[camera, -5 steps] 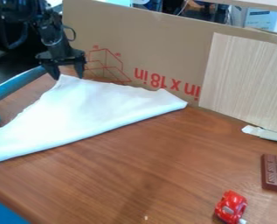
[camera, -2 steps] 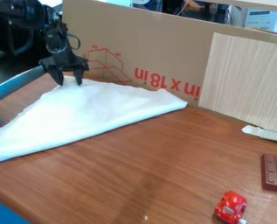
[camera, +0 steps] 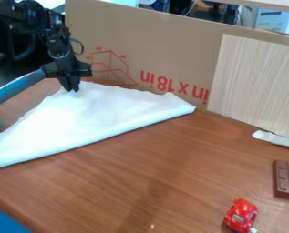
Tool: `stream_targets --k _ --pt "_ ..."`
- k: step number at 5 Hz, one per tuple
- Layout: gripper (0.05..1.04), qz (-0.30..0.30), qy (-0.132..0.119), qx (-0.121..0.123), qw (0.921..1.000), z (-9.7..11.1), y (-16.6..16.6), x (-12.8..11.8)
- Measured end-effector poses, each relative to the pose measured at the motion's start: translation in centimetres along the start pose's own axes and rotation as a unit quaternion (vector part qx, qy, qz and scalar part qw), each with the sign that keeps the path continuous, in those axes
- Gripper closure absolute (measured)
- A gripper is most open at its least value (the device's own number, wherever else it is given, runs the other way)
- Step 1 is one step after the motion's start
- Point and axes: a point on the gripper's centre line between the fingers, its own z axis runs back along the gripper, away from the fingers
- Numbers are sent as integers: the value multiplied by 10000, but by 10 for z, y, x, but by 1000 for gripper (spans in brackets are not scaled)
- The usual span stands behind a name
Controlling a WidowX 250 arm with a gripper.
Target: Unfold the cloth from left to righ
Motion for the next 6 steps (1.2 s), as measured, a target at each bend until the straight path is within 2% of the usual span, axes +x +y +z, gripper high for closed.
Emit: stream_targets --k 1,2,3,4,5,6 --pt "1020 -4 45 -123 9999 0 -2 -2" --pt "1034 -54 66 -418 9991 9 -4 -6" --pt "1034 -290 -196 -754 9965 38 -15 -8" --pt "1034 -612 -502 -1056 9913 67 -27 -21" --pt "1034 -996 -785 -1217 9844 89 -35 -43" --pt "1034 -1267 -827 -1172 9815 92 -44 -64"
